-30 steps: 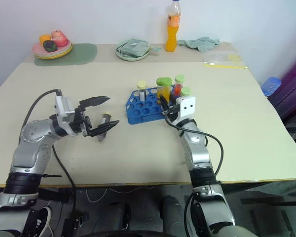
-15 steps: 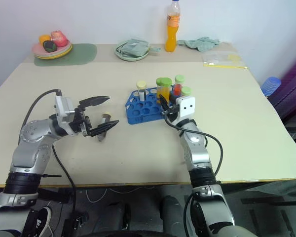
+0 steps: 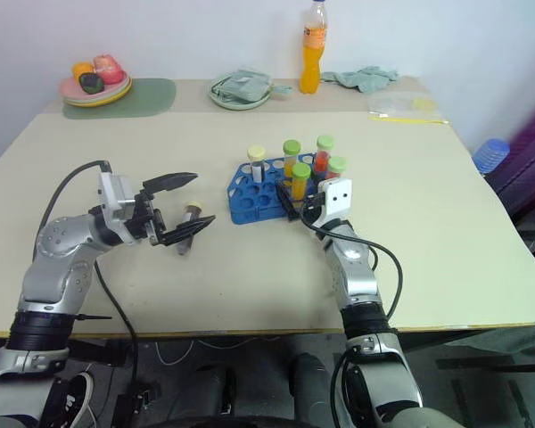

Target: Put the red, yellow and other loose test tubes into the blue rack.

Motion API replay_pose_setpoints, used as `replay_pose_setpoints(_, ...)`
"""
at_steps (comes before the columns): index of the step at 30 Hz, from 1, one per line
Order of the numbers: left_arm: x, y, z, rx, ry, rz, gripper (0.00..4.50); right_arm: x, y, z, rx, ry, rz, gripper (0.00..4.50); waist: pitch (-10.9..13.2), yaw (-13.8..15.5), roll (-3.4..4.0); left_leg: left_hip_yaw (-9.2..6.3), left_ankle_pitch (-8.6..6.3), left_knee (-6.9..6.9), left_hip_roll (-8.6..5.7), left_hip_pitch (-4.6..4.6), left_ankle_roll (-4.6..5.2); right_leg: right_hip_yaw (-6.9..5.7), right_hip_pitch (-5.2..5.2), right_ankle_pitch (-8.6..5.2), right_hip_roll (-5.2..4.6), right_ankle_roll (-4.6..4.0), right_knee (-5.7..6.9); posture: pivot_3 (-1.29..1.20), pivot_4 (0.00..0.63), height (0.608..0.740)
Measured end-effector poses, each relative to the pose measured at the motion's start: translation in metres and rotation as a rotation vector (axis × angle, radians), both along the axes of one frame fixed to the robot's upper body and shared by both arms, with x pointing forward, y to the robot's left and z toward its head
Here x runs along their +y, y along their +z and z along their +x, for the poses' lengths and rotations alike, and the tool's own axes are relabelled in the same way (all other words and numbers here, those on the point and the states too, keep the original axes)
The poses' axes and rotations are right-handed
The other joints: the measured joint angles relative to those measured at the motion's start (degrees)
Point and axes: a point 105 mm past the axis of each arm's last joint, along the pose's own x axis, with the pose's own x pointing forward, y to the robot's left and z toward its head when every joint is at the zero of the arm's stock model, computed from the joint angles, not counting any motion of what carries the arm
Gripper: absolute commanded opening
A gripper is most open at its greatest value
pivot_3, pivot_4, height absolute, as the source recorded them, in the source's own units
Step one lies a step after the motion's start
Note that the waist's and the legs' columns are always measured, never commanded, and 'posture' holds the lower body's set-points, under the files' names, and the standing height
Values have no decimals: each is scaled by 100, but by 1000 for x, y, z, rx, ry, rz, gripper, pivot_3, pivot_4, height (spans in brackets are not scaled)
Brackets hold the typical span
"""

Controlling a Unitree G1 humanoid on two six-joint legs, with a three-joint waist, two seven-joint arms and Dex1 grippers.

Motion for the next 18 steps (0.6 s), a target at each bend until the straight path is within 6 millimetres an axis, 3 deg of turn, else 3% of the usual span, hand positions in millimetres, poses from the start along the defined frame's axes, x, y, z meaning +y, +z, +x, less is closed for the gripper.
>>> replay_pose_setpoints(4, 0, 0, 1, 0, -1, -2, 4500, -5, 3, -14, -28, 55, -65, 4430, 0, 9, 0, -2, 0, 0, 0, -1, 0, -1, 1, -1, 0, 0, -1, 0, 150, 740)
replay_pose_setpoints(11, 8, 0, 7, 13, 20, -18, 4500, -35, 1, -48, -12, 118, -184, 4430, 0, 0, -1, 0, 0, 0, -1, 0, 0, 0, 1, -9, 3, -14, -2, 0, 150, 740)
replay_pose_setpoints(15, 9, 2, 9, 7, 14, -13, 4500, -51, 12, -63, -13, 148, -226, 4430, 0, 9, 0, -1, 0, 0, -1, -1, 0, 0, 1, -9, 5, -13, -2, 0, 150, 740)
replay_pose_setpoints(18, 19, -1, 12, 49, 40, 17, 4500, -59, 32, -80, -22, 249, -306, 4430, 3, 4, 1, 1, 0, 1, -1, 0, 0, 2, 1, -10, 4, -14, -3, 0, 150, 740)
